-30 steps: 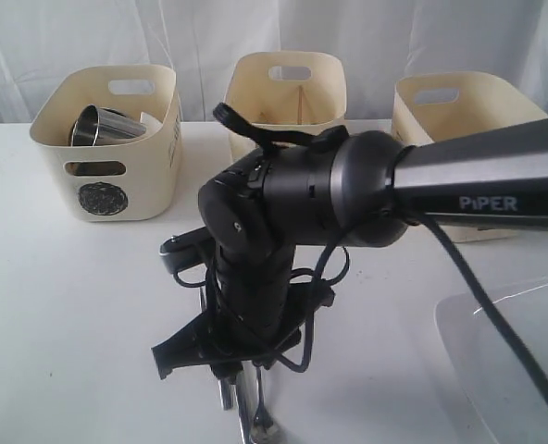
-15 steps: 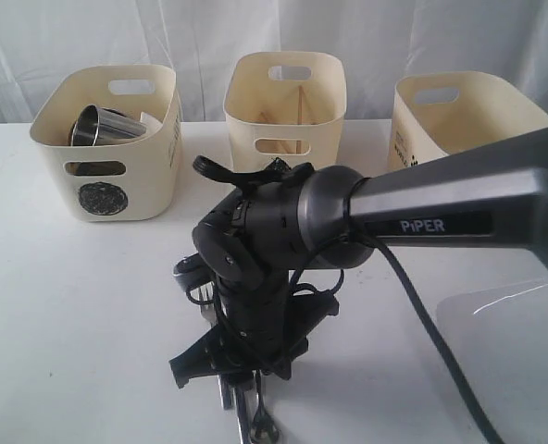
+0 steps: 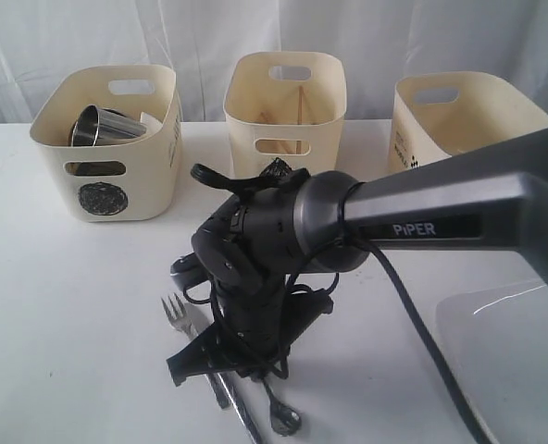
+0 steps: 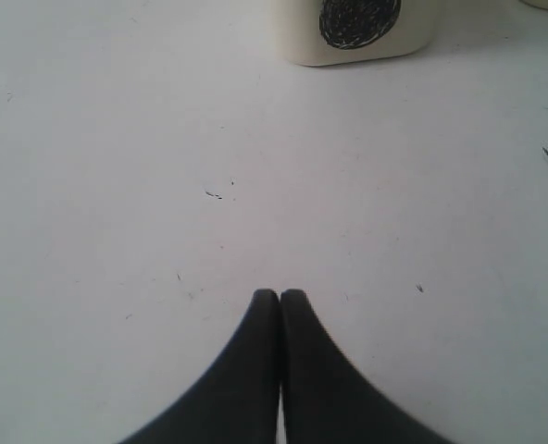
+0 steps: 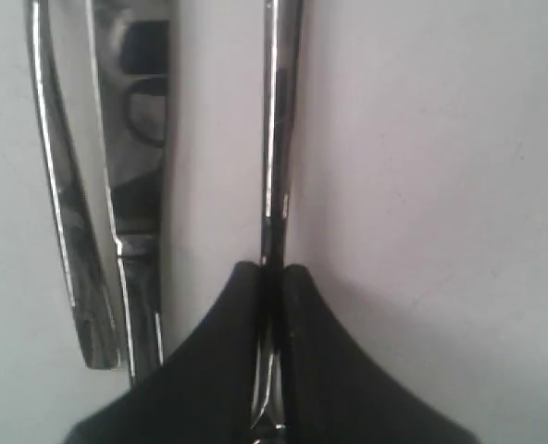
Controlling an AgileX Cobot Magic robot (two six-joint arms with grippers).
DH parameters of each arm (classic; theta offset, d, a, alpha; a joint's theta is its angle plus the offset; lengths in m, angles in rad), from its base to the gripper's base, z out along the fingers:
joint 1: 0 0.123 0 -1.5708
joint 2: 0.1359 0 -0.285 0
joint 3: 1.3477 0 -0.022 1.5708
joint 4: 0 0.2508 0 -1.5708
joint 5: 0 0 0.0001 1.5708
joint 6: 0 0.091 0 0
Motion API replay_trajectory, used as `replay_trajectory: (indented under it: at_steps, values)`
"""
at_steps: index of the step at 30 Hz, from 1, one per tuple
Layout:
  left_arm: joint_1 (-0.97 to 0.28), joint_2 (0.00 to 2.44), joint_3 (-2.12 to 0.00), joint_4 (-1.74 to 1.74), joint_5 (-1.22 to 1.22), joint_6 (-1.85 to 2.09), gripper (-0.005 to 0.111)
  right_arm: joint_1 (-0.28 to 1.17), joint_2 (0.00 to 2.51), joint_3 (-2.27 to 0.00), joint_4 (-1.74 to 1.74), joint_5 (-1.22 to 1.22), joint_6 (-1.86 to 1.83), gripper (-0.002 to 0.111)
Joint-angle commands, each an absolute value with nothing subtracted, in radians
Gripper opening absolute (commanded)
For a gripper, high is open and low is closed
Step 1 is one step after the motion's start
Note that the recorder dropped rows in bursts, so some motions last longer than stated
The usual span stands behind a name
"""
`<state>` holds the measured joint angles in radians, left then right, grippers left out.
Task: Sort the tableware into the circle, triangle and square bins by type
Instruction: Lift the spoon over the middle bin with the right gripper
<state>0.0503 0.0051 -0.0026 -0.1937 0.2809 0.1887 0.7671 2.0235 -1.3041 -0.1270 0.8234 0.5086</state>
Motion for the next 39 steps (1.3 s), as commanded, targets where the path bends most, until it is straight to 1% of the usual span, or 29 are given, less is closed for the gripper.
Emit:
replay_trajectory:
  at_steps: [1,5,9,12,14,16,18,26,28,35,39]
  values:
    - [0.047,0.001,0.000,-0.205,0.280,0.179,0.000,0.766,1.995,-1.304,-0.201,0.846,0.509,0.000]
    - [0.047,0.001,0.000,-0.205,0.280,0.179,0.000,0.766,1.899,-1.305,-0.255,0.889,0.509,0.000]
    - [0.047,0.001,0.000,-0.205,0.280,0.179,0.000,0.766,1.779,-1.305,-0.324,0.874,0.532,0.000]
    - [0.047,0.001,0.000,-0.205,0.280,0.179,0.000,0.766,1.686,-1.305,-0.427,0.792,0.581,0.000]
    - [0.047,0.001,0.000,-0.205,0.280,0.179,0.000,0.766,1.630,-1.305,-0.558,0.701,0.657,0.000]
    - [0.047,0.001,0.000,-0.205,0.280,0.179,0.000,0.762,1.594,-1.305,-0.735,0.622,0.790,0.000]
    - [0.047,0.001,0.000,-0.205,0.280,0.179,0.000,0.744,1.579,-1.305,-0.951,0.567,1.001,0.000]
    - [0.047,0.001,0.000,-0.205,0.280,0.179,0.000,0.606,1.638,-1.305,-1.744,0.571,1.952,0.000]
    - [0.047,0.001,0.000,-0.205,0.280,0.179,0.000,0.575,1.668,-1.322,-1.744,0.608,2.104,0.000]
    - [0.047,0.001,0.000,-0.205,0.280,0.179,0.000,0.499,1.800,-1.378,-1.744,0.542,2.104,0.000]
    - [0.047,0.001,0.000,-0.205,0.280,0.179,0.000,0.472,1.887,-1.456,-1.744,0.493,2.093,0.000]
